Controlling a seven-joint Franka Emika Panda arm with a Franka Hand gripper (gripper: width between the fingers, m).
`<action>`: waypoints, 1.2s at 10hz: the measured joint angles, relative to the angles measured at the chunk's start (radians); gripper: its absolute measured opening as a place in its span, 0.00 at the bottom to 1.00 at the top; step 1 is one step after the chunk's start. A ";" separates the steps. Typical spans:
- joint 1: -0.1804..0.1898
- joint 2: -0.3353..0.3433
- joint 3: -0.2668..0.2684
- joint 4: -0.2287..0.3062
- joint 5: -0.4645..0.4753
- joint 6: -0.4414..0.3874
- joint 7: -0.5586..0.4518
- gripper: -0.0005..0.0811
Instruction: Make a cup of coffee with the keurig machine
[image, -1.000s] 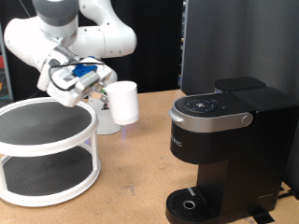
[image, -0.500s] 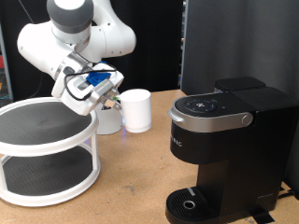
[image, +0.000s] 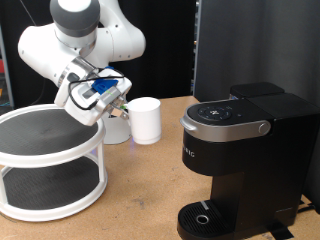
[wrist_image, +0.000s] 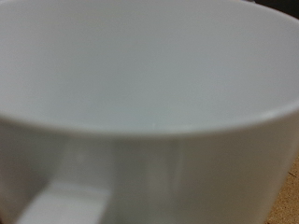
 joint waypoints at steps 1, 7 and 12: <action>0.001 0.010 0.002 -0.001 0.003 0.012 -0.009 0.08; 0.052 0.152 0.010 0.002 0.133 0.060 -0.168 0.08; 0.088 0.268 0.043 0.021 0.260 0.078 -0.243 0.08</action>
